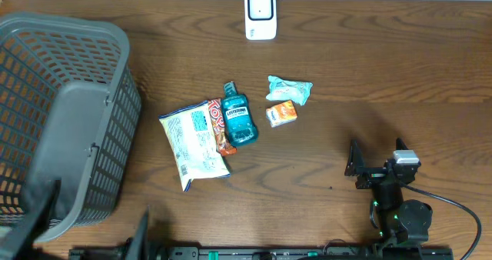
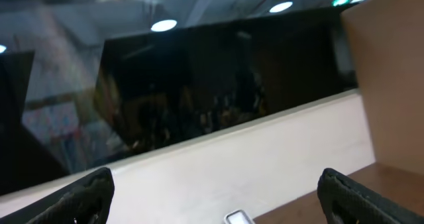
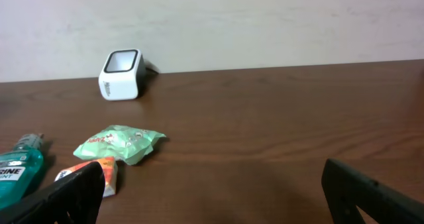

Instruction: Scan the item barcode

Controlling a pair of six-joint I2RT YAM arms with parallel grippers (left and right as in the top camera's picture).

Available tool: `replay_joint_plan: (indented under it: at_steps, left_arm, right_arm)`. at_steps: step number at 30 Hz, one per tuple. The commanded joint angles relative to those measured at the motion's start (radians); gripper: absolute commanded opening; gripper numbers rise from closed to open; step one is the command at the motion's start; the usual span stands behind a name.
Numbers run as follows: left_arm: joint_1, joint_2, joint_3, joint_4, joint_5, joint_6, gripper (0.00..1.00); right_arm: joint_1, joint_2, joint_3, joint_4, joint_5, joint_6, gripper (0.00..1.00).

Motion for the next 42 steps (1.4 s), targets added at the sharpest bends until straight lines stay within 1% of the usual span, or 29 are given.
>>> replay_joint_plan:
  at_steps: [1, 4, 7, 11, 14, 23, 30, 33, 37, 42]
  left_arm:
    - [-0.011, -0.053, -0.006, -0.021, 0.104, -0.019, 0.98]
    - [-0.012, -0.084, -0.006, -0.018, 0.119, -0.019, 0.98]
    - [-0.012, -0.086, -0.002, 0.041, 0.110, -0.018, 0.98]
    - [-0.011, -0.086, -0.002, 0.166, 0.049, -0.018, 0.98]
    - [-0.011, -0.086, -0.002, 0.204, 0.003, -0.018, 0.98]
    - [-0.011, -0.102, -0.017, 0.191, -0.014, -0.018, 0.98]
    - [-0.011, -0.250, -0.119, 0.191, -0.014, -0.018, 0.98]
    - [-0.009, -0.245, -0.144, 0.210, -0.014, -0.022, 0.98]
    - [-0.008, -0.251, -0.218, 0.227, -0.123, -0.018, 0.98]
    - [-0.001, -0.252, -0.326, 0.242, -0.356, -0.016, 0.98]
  right_arm:
    - [0.006, 0.000, -0.001, -0.004, 0.001, 0.002, 0.99]
    - [0.006, 0.000, -0.001, -0.004, 0.001, 0.002, 0.99]
    - [0.006, 0.000, -0.001, -0.004, 0.001, 0.002, 0.99]
    - [0.006, 0.000, -0.001, -0.004, 0.001, 0.002, 0.99]
    - [0.006, 0.000, -0.001, -0.004, 0.001, 0.002, 0.99]
    - [0.006, 0.000, -0.001, -0.004, 0.001, 0.002, 0.99]
    - [0.006, 0.000, -0.001, -0.004, 0.001, 0.002, 0.99]
    - [0.006, 0.000, -0.001, -0.004, 0.001, 0.002, 0.99]
    - [0.006, 0.000, -0.001, -0.004, 0.001, 0.002, 0.99]
    - [0.006, 0.000, -0.001, -0.004, 0.001, 0.002, 0.99]
